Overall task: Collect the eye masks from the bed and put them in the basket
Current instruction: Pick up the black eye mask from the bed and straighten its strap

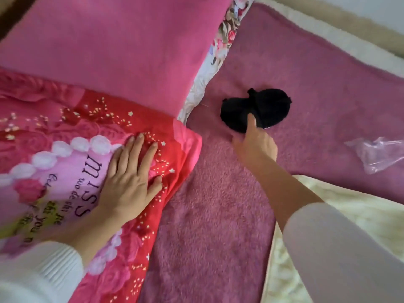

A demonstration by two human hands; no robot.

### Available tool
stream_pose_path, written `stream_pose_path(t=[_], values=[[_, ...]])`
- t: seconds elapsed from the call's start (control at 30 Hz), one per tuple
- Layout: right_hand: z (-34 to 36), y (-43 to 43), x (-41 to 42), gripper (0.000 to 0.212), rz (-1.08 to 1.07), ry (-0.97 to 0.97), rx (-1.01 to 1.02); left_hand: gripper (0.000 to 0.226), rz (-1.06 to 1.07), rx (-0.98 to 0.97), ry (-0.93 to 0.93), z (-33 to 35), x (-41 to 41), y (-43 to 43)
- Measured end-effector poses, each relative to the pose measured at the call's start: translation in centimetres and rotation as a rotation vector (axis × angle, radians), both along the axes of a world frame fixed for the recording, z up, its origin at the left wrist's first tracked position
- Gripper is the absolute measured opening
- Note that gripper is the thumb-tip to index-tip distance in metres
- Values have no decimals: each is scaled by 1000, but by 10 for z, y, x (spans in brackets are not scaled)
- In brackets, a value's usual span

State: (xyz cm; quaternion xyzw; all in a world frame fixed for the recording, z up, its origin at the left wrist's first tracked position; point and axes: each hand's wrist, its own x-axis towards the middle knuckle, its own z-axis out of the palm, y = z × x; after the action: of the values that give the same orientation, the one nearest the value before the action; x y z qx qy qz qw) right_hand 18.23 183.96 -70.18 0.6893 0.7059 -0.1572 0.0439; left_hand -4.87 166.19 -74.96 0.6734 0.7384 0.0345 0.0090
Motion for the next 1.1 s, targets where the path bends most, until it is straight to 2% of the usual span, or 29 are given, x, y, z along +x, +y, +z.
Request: stream_pose_path(t=[0.1,0.17,0.23,0.33,0.43,0.5,0.57,0.6,0.67,0.77,0.87,1.0,1.1], values=[[-14,15,-11,56,145,-234,61,85,19,26,-7,0,1,3],[-12,17,-10,54,206,-315,99,83,17,-6,-11,2,2,5],[1,12,-11,45,172,-259,116,81,17,-64,-36,7,3,7],[37,-16,-13,33,117,-27,120,79,47,-192,-188,26,2,13],[80,-66,-11,39,133,255,60,60,234,-329,-590,65,5,31],[107,-98,-7,42,127,470,-20,52,537,-354,-1081,107,10,35],[135,-130,-2,44,155,603,-104,56,784,-432,-1617,149,15,22],[149,-147,1,45,190,629,-137,56,831,-487,-1782,167,17,9],[179,-180,4,47,274,624,-179,42,819,-540,-1954,197,22,-26],[214,-228,11,48,306,633,-197,23,794,-508,-2027,231,31,-78],[244,-275,18,44,235,678,-243,31,732,-482,-2026,258,36,-126],[278,-328,23,43,116,781,-224,45,573,-429,-1833,296,41,-183],[305,-353,15,45,82,784,-113,41,428,-416,-1734,324,47,-215]])
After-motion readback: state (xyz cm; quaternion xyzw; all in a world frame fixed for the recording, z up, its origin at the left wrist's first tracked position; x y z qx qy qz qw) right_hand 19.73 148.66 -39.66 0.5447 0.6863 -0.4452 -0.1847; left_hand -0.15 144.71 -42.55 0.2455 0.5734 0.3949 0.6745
